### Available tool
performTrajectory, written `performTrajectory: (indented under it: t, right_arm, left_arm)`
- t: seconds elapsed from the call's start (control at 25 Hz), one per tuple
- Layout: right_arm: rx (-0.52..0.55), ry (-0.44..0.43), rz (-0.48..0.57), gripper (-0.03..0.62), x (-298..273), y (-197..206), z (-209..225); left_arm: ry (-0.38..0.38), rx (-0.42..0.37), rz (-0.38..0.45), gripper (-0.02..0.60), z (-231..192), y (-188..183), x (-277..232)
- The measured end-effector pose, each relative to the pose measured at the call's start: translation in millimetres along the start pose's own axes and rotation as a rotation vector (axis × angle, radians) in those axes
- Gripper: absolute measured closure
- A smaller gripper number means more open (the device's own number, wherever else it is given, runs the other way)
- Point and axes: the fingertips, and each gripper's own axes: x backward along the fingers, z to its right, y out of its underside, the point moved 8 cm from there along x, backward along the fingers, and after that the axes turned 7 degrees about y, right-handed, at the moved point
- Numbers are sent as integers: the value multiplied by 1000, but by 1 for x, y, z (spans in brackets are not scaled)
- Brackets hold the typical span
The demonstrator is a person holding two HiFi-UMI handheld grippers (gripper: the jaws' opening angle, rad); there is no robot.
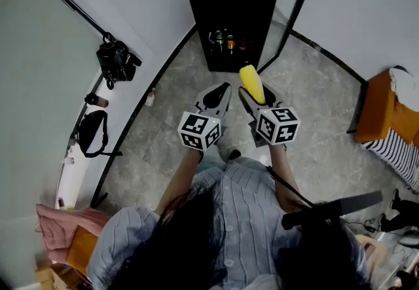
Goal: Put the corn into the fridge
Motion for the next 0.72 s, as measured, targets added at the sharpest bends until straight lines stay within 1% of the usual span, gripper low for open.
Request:
performTrajectory:
  t: [0.2, 0.32, 0.4, 0.72]
  right_arm:
    - [-1, -31, -1, 337, -7, 2, -10]
    - [-27, -65, 3, 338, -9, 3, -13]
    - [-47, -83, 0, 338, -9, 4, -14]
    - [-66, -78, -11, 337, -5, 7, -6]
  left_arm:
    - [5, -6, -16, 574, -3, -1, 6]
    - [17, 0, -21, 574, -3, -1, 9]
    - [12, 2, -17, 574, -2, -1, 11]
    - [-16, 9, -12, 574, -3, -1, 11]
